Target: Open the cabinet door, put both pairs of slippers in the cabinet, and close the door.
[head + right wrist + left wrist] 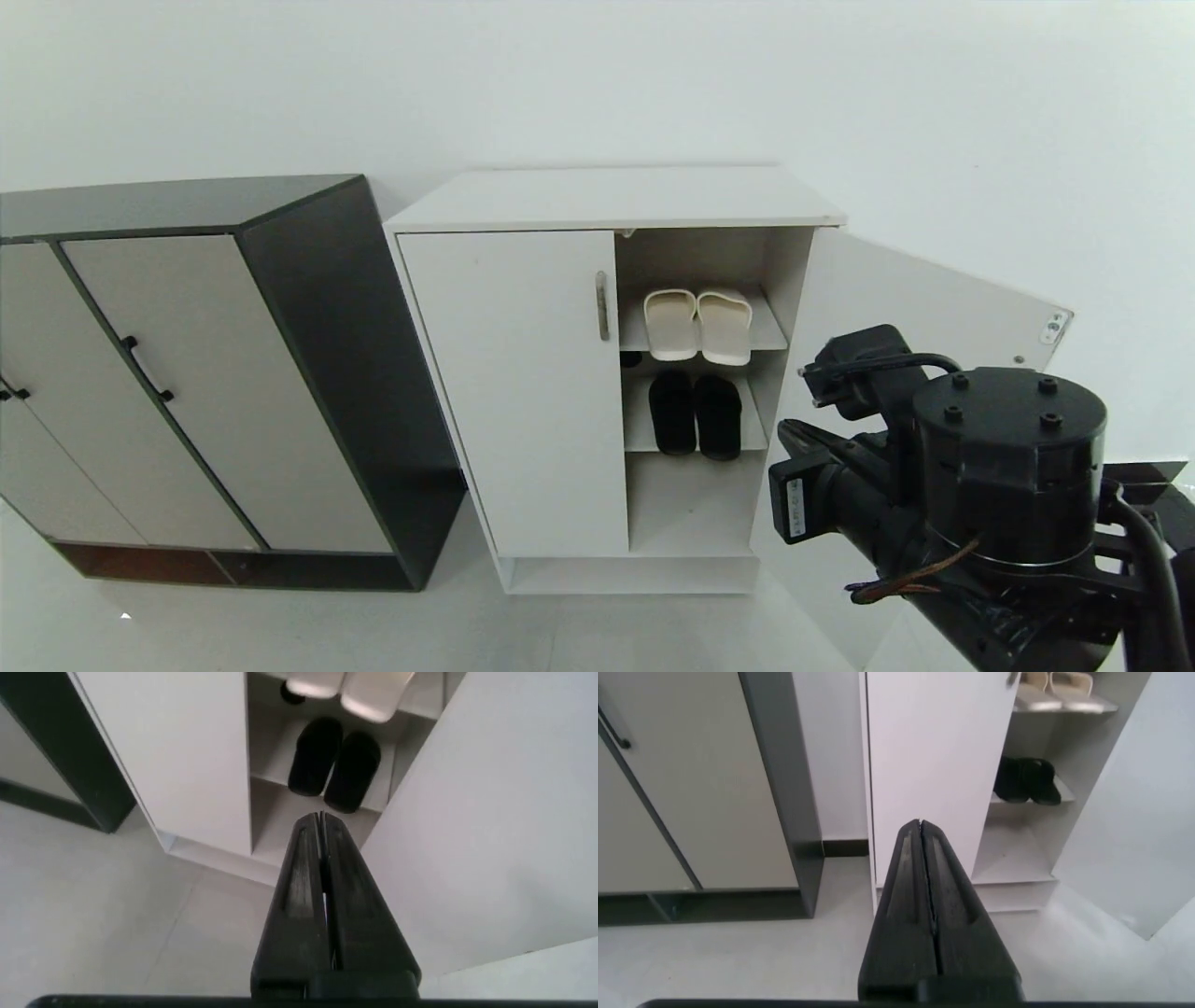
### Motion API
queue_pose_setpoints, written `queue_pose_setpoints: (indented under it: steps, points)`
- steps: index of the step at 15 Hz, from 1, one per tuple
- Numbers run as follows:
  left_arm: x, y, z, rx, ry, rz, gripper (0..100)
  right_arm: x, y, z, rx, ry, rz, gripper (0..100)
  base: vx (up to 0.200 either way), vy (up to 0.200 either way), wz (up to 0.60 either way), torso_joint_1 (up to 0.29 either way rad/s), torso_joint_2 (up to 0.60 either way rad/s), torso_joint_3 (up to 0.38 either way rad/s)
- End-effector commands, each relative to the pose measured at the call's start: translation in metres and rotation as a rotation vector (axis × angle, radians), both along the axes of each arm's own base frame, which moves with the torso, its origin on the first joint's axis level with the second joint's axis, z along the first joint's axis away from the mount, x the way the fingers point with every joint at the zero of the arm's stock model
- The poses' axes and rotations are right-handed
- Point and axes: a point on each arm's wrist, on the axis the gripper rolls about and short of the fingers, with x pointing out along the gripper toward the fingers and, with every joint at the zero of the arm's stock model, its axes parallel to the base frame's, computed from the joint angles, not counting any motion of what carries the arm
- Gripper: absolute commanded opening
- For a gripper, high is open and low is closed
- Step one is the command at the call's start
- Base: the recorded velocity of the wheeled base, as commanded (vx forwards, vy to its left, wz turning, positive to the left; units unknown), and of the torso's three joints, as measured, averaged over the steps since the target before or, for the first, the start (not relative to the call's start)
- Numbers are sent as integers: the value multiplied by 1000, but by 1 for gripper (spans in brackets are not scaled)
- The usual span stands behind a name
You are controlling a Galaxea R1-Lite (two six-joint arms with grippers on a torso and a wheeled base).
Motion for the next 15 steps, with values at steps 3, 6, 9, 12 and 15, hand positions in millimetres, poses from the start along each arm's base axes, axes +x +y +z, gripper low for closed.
queue_pose_setpoints:
  steps: [3,6,9,12,15]
  points:
    - [0,0,0,0,1,0,0,6,-4,3,9,-5,-17,0,0,0,0,155,-474,-328]
    - [0,0,0,-1,1,0,0,6,-4,0,2,4,-13,0,0,0,0,183,-486,-308]
    - [0,0,0,0,1,0,0,7,-3,-1,1,6,-14,0,0,0,0,201,-507,-312]
    - [0,0,0,-1,1,0,0,8,-2,-2,-1,8,-6,0,0,0,0,214,-528,-307]
    - [0,0,0,3,1,-1,0,5,-5,4,15,-5,-3,0,0,0,0,233,-548,-312]
